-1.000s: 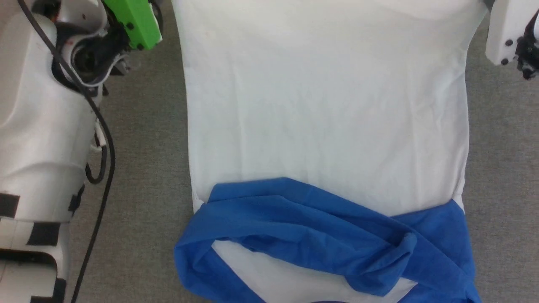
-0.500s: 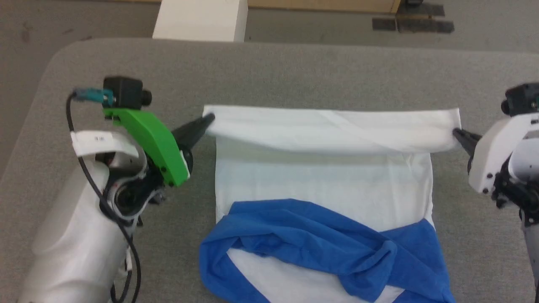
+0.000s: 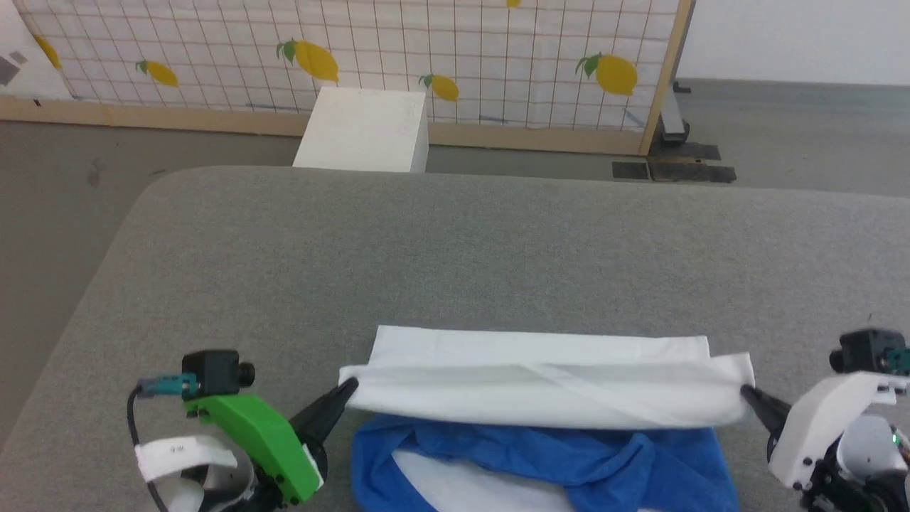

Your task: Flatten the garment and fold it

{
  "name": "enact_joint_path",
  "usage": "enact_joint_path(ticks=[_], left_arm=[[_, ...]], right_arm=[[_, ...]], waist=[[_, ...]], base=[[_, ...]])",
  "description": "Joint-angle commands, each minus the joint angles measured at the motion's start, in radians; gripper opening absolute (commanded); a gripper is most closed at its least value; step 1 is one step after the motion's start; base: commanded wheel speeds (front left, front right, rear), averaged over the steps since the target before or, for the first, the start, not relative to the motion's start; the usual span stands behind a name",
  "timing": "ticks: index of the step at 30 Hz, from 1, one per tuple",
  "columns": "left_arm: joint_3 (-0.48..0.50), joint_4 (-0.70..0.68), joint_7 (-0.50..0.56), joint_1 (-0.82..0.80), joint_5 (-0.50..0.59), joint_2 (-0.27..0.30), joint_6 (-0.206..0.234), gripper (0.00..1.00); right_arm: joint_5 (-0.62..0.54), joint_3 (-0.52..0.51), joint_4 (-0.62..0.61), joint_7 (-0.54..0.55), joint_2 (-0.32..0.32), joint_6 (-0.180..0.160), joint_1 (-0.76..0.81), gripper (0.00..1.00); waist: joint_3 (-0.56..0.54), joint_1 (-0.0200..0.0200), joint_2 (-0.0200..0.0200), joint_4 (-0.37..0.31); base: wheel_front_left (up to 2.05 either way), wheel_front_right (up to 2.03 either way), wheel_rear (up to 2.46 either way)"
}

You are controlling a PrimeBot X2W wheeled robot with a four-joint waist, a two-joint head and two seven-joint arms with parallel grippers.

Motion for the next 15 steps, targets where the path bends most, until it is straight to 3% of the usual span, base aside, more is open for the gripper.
enact_joint_path(ticks=[1, 15], left_arm=[[0.012, -0.011, -0.019, 0.030, -0.010, -0.003, 0.008, 0.00], [0.054, -0.051, -0.098, 0.238, -0.054, -0.022, 0.068, 0.00]], right_arm=[[0.001, -0.013, -0.013, -0.007, 0.014, -0.002, 0.030, 0.00], [-0.029, -0.042, -0.089, 0.031, 0.068, -0.002, 0.215, 0.00]], waist=[[-0.013, 0.0001, 0.0058, -0.005], [0.001, 0.0001, 0.0058, -0.023]], base=[[0.00, 0.00, 0.00], [0.00, 0.00, 0.00]])
